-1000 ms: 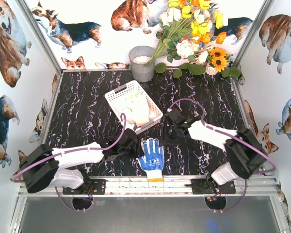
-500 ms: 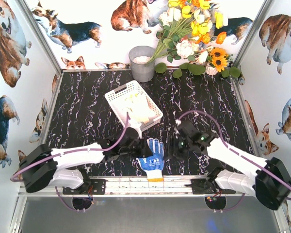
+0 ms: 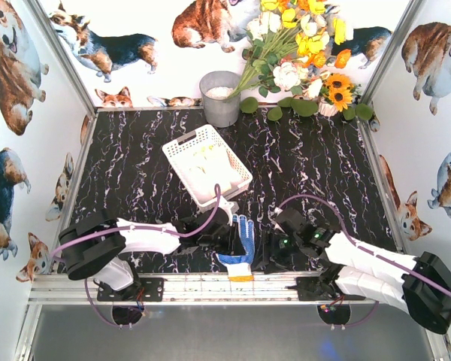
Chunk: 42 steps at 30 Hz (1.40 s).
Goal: Put the gloves into the storage basket
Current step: Pick up the glove from the center of the board.
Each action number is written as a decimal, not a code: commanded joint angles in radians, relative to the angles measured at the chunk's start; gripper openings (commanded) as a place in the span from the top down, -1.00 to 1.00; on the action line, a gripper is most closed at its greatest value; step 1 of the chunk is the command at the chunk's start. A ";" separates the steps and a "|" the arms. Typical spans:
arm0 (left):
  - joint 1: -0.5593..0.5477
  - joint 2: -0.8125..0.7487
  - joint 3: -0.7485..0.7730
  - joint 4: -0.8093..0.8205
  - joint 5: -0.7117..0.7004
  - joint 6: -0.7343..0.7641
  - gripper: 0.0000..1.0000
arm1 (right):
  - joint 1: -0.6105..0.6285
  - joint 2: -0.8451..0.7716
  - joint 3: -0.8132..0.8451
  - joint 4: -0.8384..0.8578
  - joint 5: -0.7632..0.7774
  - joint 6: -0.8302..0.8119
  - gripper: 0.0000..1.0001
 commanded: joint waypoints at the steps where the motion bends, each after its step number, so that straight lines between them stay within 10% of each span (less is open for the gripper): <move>1: -0.003 0.010 -0.035 -0.008 -0.053 -0.005 0.62 | 0.038 0.029 -0.025 0.183 -0.022 0.078 -0.11; 42: -0.010 -0.016 -0.074 -0.075 -0.111 -0.004 0.63 | 0.139 0.276 -0.038 0.311 0.030 0.125 0.46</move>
